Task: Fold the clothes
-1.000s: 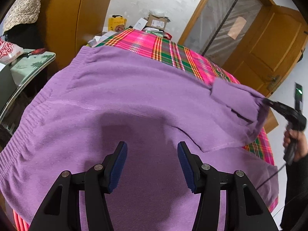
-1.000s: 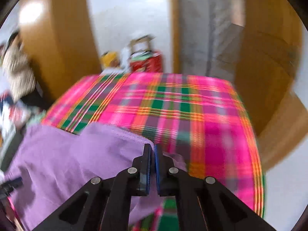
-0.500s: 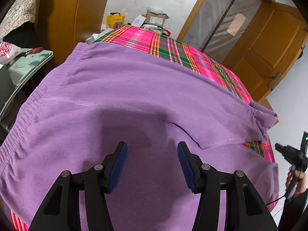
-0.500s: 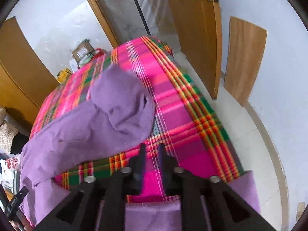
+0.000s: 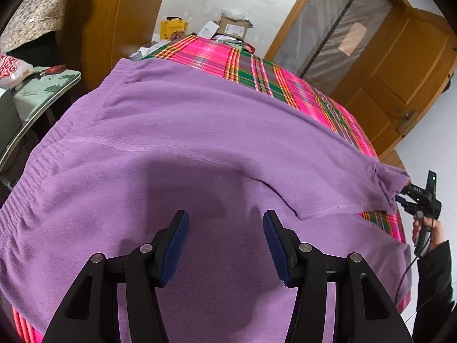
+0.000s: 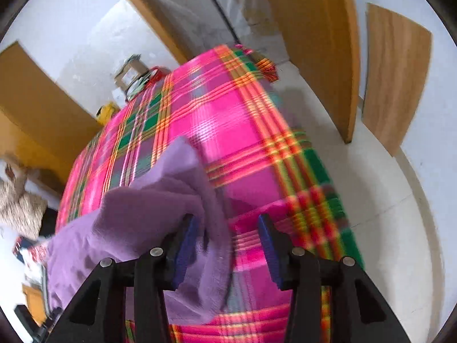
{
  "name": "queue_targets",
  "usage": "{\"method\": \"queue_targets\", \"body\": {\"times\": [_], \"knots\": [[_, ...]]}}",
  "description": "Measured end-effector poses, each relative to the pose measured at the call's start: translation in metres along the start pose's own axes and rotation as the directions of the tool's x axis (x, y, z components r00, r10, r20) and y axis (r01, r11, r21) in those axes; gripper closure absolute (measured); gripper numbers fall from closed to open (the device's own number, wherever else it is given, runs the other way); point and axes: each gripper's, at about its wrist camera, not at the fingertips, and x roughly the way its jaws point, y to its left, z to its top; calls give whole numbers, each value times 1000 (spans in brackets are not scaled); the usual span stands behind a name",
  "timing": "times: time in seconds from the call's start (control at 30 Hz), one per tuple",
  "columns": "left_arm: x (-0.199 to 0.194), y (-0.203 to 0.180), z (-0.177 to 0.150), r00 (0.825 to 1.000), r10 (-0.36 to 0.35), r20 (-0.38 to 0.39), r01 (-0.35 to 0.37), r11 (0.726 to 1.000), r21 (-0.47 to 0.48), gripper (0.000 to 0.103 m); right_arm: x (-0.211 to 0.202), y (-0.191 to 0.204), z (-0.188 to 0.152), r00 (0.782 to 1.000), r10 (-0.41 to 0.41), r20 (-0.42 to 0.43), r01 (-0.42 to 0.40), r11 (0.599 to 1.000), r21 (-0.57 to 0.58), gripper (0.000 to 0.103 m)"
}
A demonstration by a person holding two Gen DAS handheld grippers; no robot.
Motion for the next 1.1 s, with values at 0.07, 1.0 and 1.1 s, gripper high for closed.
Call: {"method": "queue_targets", "body": {"times": [0.07, 1.0, 1.1], "knots": [[1, 0, 1, 1000, -1, 1, 1, 1000, -3, 47, 7, 14, -4, 999, 22, -26, -23, 998, -53, 58], [0, -9, -3, 1000, -14, -8, 14, 1000, 14, 47, 18, 100, -7, 989, 117, -92, -134, 969, -207, 61], [0, -8, -3, 1000, -11, -7, 11, 1000, 15, 47, 30, 77, 8, 976, 187, -112, -193, 980, -46, 88]]}}
